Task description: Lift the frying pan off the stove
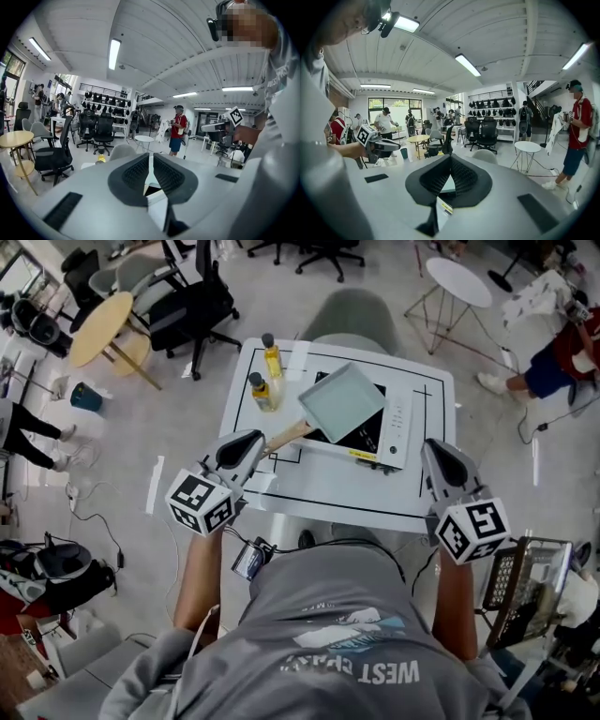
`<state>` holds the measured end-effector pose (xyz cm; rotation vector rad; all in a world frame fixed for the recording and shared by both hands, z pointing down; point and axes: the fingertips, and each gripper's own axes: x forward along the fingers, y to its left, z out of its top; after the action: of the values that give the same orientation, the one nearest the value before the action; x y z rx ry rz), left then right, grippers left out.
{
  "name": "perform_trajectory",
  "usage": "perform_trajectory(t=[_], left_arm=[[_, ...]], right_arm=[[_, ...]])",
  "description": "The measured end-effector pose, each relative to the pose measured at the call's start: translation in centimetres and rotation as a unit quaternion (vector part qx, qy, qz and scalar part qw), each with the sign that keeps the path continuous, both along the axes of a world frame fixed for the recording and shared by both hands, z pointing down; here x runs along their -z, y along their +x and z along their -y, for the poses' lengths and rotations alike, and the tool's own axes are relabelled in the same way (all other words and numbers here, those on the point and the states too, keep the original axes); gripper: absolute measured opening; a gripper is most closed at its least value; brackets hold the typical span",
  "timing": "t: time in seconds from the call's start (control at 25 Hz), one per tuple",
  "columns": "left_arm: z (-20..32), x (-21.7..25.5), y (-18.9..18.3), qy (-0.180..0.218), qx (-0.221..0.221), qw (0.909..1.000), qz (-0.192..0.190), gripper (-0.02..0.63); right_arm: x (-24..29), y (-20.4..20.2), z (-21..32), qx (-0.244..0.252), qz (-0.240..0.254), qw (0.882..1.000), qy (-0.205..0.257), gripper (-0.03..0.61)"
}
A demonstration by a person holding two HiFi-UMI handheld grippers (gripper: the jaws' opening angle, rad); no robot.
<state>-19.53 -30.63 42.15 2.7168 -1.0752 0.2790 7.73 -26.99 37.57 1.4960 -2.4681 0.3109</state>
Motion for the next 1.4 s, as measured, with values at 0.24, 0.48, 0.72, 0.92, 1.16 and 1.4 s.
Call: perform_trajectory(t=[0.24, 0.48, 0.72, 0.92, 1.16, 1.4], left_arm=[[1.7, -3.8, 2.7, -0.038, -0.031, 0.9980, 0.041, 0.090], [2.5, -7.7, 5.2, -0.050, -0.084, 0.9816, 0.164, 0.243], [4.1, -11.5, 6.1, -0.061, -0.122, 0.9571, 0.255, 0.328], [4.9, -14.4, 6.4, -0.087, -0.136, 0.9444, 0.286, 0.328], [4.8, -18.1, 6.7, -0.122, -0.155, 0.9178, 0.344, 0.328], [4.9, -20.7, 6.4, -0.153, -0.167, 0.8957, 0.382, 0.328]], right_arm=[[-2.6, 1.1, 2.2, 0.003, 0.001, 1.000, -0.027, 0.009], [-2.6, 1.6, 4.3, 0.016, -0.005, 1.000, -0.024, 0.009], [-3.7, 2.5, 5.8, 0.016, 0.001, 0.999, -0.032, 0.010], [-5.8, 2.6, 6.4, 0.018, 0.011, 0.998, -0.055, 0.009], [-7.6, 2.9, 6.8, 0.016, 0.017, 0.997, -0.074, 0.011], [-9.0, 3.1, 7.1, 0.016, 0.023, 0.996, -0.087, 0.010]])
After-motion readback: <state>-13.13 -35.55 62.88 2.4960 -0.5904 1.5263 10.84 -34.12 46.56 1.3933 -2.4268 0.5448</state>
